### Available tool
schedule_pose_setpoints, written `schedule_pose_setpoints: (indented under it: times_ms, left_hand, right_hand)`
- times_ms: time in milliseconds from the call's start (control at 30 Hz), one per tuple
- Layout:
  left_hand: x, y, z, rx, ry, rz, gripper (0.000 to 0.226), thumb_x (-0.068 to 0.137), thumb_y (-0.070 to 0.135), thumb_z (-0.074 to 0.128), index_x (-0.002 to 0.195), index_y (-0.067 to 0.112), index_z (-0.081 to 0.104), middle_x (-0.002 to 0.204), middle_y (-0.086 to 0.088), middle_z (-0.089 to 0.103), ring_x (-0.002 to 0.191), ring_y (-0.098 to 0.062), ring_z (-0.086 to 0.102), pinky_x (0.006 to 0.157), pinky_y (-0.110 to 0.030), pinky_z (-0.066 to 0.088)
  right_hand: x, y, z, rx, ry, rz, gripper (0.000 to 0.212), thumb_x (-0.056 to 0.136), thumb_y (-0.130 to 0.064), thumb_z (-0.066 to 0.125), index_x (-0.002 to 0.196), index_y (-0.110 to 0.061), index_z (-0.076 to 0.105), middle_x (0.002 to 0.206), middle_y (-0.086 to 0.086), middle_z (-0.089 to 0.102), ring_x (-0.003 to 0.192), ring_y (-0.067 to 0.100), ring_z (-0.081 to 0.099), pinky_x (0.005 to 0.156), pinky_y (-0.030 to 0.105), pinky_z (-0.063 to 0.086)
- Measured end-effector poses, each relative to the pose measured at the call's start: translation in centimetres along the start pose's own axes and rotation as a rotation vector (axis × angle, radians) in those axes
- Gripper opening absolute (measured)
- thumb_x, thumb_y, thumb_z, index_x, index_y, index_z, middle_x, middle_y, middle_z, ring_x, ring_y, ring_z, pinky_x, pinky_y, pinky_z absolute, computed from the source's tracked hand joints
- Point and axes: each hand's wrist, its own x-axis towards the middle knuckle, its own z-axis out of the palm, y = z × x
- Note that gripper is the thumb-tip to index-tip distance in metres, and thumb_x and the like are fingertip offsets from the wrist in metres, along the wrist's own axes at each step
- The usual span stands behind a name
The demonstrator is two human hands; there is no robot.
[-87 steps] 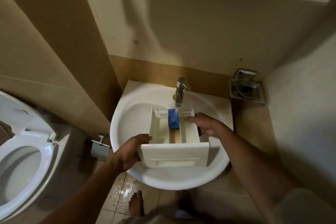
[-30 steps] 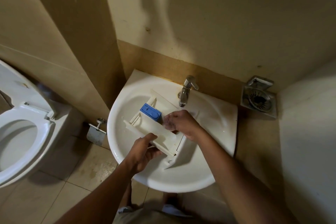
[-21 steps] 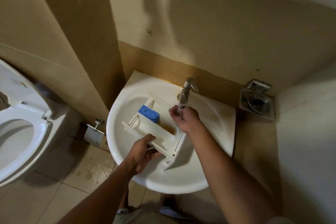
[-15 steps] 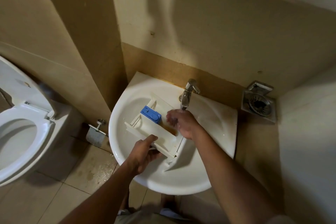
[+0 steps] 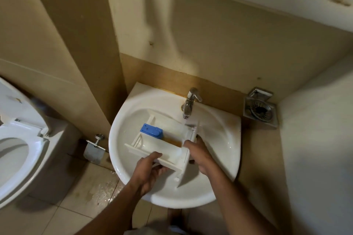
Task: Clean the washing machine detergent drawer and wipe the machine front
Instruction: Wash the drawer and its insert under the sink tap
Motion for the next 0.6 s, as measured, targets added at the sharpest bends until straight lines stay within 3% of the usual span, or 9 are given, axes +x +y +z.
schedule_pose_setpoints:
  times_ms: [100, 233, 333, 400, 433, 533, 600]
  left_hand:
    - [0.3, 1.1, -0.2, 0.070, -0.035, -0.025, 0.042, 0.088, 0.004, 0.065, 0.127, -0.006, 0.055, 0.114, -0.027, 0.069, 0.097, -0.038, 0.072, 0.073, -0.043, 0.061]
    - [-0.1, 0.1, 0.2, 0.171, -0.128, -0.188, 0.047, 0.087, 0.014, 0.070, 0.122, -0.014, 0.055, 0.105, -0.032, 0.068, 0.081, -0.039, 0.070, 0.065, -0.040, 0.061]
    - [0.6, -0.4, -0.6, 0.127, -0.130, -0.234, 0.057, 0.082, 0.024, 0.078, 0.120, -0.013, 0.058, 0.110, -0.034, 0.066, 0.084, -0.040, 0.068, 0.083, -0.054, 0.058]
    - [1.5, 0.1, -1.0, 0.078, -0.096, -0.226, 0.052, 0.086, 0.032, 0.073, 0.121, -0.005, 0.059, 0.108, -0.029, 0.065, 0.086, -0.037, 0.065, 0.094, -0.055, 0.054]
    - [1.9, 0.3, -1.0, 0.080, -0.070, -0.225, 0.049, 0.088, 0.035, 0.070, 0.120, -0.002, 0.060, 0.103, -0.025, 0.064, 0.087, -0.035, 0.063, 0.093, -0.050, 0.054]
    - [2.4, 0.6, -0.3, 0.272, 0.101, -0.167, 0.036, 0.092, 0.027, 0.066, 0.111, -0.002, 0.060, 0.085, -0.018, 0.058, 0.072, -0.029, 0.056, 0.063, -0.037, 0.050]
    - [2.8, 0.4, 0.2, 0.364, 0.190, -0.140, 0.033, 0.090, 0.022, 0.065, 0.111, -0.002, 0.059, 0.084, -0.015, 0.055, 0.069, -0.025, 0.053, 0.056, -0.032, 0.046]
  right_hand:
    - [-0.3, -0.4, -0.5, 0.094, -0.007, 0.033, 0.056, 0.082, -0.009, 0.059, 0.134, -0.026, 0.046, 0.111, 0.008, 0.069, 0.094, 0.028, 0.069, 0.062, 0.031, 0.055]
    - [-1.5, -0.1, -2.1, 0.135, 0.077, 0.010, 0.087, 0.061, -0.025, 0.072, 0.143, -0.031, 0.042, 0.113, 0.005, 0.071, 0.095, 0.027, 0.071, 0.058, 0.031, 0.055]
    - [-2.8, -1.1, -2.5, 0.034, 0.193, -0.091, 0.068, 0.061, -0.030, 0.077, 0.125, -0.028, 0.054, 0.101, -0.001, 0.072, 0.089, 0.020, 0.069, 0.066, 0.031, 0.054]
    - [-3.8, -2.1, -2.3, -0.057, 0.288, -0.178, 0.051, 0.069, -0.025, 0.078, 0.113, -0.026, 0.053, 0.092, -0.009, 0.068, 0.084, 0.012, 0.066, 0.070, 0.028, 0.053]
    - [-4.2, -2.5, -2.2, -0.118, 0.322, -0.218, 0.055, 0.070, -0.027, 0.078, 0.118, -0.029, 0.053, 0.095, -0.011, 0.067, 0.086, 0.011, 0.065, 0.074, 0.028, 0.053]
    - [-5.4, -3.7, -1.5, -0.255, 0.387, -0.287, 0.084, 0.065, -0.039, 0.078, 0.141, -0.028, 0.044, 0.113, -0.007, 0.065, 0.102, 0.018, 0.064, 0.088, 0.034, 0.055]
    - [-5.9, -4.0, -1.1, -0.277, 0.418, -0.297, 0.091, 0.067, -0.040, 0.080, 0.147, -0.026, 0.039, 0.116, -0.004, 0.063, 0.103, 0.018, 0.062, 0.088, 0.031, 0.052]
